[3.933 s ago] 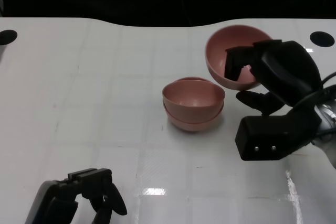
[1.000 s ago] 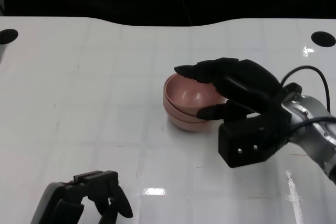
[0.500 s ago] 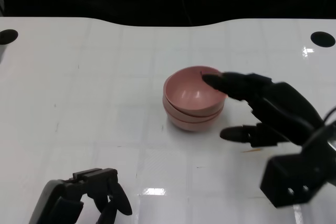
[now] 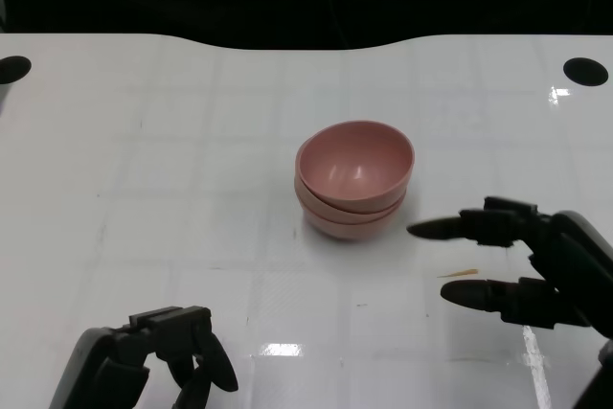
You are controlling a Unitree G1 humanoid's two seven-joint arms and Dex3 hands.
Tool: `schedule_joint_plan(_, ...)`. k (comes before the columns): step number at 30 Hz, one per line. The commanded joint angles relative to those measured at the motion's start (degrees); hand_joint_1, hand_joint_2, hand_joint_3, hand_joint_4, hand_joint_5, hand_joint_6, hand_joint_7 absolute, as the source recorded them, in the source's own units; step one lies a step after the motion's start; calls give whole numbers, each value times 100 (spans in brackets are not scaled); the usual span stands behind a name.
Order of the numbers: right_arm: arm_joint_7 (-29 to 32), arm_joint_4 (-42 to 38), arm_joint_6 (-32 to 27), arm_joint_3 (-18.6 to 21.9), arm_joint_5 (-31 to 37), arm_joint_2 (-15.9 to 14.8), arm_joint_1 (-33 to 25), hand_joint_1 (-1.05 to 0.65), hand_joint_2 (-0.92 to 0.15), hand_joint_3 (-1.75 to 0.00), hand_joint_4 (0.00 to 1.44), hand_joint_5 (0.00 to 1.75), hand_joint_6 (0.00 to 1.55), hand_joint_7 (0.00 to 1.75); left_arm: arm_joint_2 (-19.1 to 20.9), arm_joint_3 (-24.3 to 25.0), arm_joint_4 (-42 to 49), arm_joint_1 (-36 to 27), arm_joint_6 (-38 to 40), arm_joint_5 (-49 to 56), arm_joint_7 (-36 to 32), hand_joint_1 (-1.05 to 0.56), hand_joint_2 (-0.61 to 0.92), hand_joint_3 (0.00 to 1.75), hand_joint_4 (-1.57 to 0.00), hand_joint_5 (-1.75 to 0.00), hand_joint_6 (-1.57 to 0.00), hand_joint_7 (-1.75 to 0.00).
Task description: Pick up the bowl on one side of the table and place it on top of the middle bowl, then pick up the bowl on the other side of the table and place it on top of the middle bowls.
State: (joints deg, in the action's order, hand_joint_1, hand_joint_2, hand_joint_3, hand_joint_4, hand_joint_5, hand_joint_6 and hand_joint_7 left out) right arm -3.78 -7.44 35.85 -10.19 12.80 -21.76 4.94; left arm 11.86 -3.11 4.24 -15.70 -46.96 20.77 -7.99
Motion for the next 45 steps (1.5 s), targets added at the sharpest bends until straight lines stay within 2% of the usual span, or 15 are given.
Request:
schedule_joint_plan(1, -283, 339, -179, 149, -600, 97, -318, -9, -81, -29, 61, 123, 87, 60, 68, 36, -39, -23, 84, -69, 83, -5, 26, 156, -87, -168, -87, -142)
schedule_joint_plan(3, -403, 548, -373, 201, -814, 164, -515, -2, -56, -81, 59, 134, 81, 82, 73, 36, -60, -27, 101, -65, 85, -5, 26, 155, -87, -168, -86, -142)
schedule_joint_plan(5, -507, 706, -498, 239, -1011, 248, -675, 5, -43, -109, 58, 143, 78, 96, 81, 41, -46, -14, 84, -36, 66, -6, 26, 155, -87, -169, -86, -143)
schedule_joint_plan(8, -680, 821, -470, 237, -1336, 402, -871, 15, -34, -130, 59, 156, 76, 117, 82, 16, -23, 10, 84, -91, 100, -6, 26, 155, -87, -168, -86, -143)
schedule_joint_plan(13, -609, 847, -349, 322, -1326, 723, -1043, 28, -30, -141, 66, 162, 75, 134, 95, 24, 22, 30, 33, -106, 77, -5, 28, 151, -91, -164, -87, -141)
schedule_joint_plan(16, -622, 864, -451, 356, -1363, 891, -1120, 35, -34, -152, 74, 173, 74, 145, 110, 44, 46, 13, 42, -162, 90, -3, 27, 155, -89, -166, -88, -140)
schedule_joint_plan(21, -780, 748, -465, 362, -1371, 956, -1142, 38, -34, -168, 101, 175, 77, 157, 144, 89, 55, -29, 92, -234, 116, -2, 25, 158, -88, -167, -88, -141)
schedule_joint_plan(24, -780, 597, -458, 393, -1301, 990, -1085, 38, -32, -172, 107, 175, 79, 162, 138, 93, 108, -38, 58, -389, 144, 0, 24, 159, -89, -167, -88, -140)
schedule_joint_plan(28, -912, 280, -301, 397, -1309, 954, -901, 38, -26, -174, 108, 175, 82, 166, 123, 142, 234, -4, -28, -483, 153, 2, 22, 162, -89, -165, -89, -138)
schedule_joint_plan(34, -1028, -51, -2, 430, -1160, 900, -718, 35, -16, -175, 107, 175, 84, 165, 96, 172, 355, 61, -63, -571, 163, 5, 22, 162, -91, -165, -91, -138)
schedule_joint_plan(41, -1245, -277, 45, 440, -1213, 788, -534, 31, -14, -174, 105, 175, 86, 162, 92, 211, 592, 206, -215, -681, 177, 6, 21, 165, -93, -162, -92, -138)
schedule_joint_plan(45, -1228, -447, 324, 438, -1038, 740, -455, 30, -10, -175, 106, 174, 88, 160, 97, 234, 682, 255, -258, -673, 168, 6, 21, 165, -93, -160, -92, -136)
